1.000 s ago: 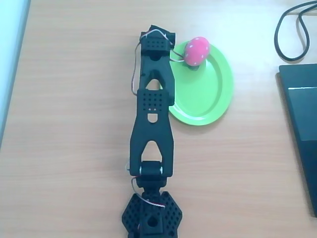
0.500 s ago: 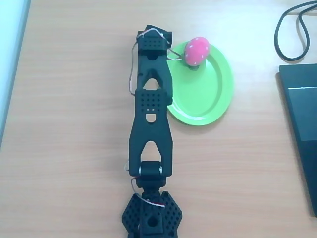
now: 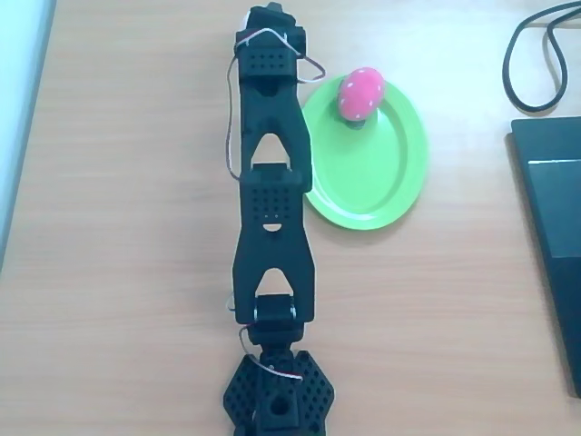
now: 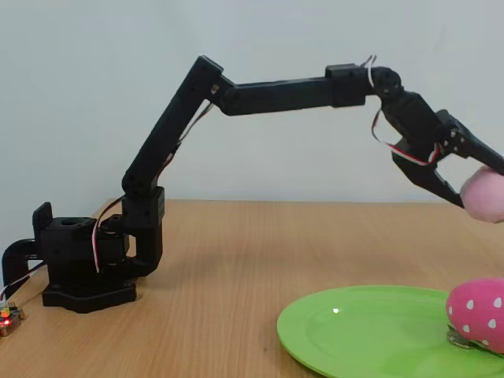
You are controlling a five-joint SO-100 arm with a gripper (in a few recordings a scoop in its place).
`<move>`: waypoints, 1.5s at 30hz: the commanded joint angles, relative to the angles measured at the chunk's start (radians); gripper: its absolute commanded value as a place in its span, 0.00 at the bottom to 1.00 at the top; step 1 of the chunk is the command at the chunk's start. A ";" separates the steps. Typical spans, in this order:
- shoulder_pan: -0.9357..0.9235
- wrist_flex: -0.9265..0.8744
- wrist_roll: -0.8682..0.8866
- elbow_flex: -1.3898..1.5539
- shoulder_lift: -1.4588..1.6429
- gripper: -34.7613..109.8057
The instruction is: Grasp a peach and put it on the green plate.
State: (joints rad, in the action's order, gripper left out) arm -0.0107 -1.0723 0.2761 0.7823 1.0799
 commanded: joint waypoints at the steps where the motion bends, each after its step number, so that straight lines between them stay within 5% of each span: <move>1: -0.006 -0.067 -0.002 0.054 0.150 0.41; 21: -0.212 -0.371 -0.051 0.526 0.514 0.42; 45: -0.397 -0.348 -0.032 0.399 0.181 0.43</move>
State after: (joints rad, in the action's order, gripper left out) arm -0.3881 -1.4189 0.2347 1.2241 1.2548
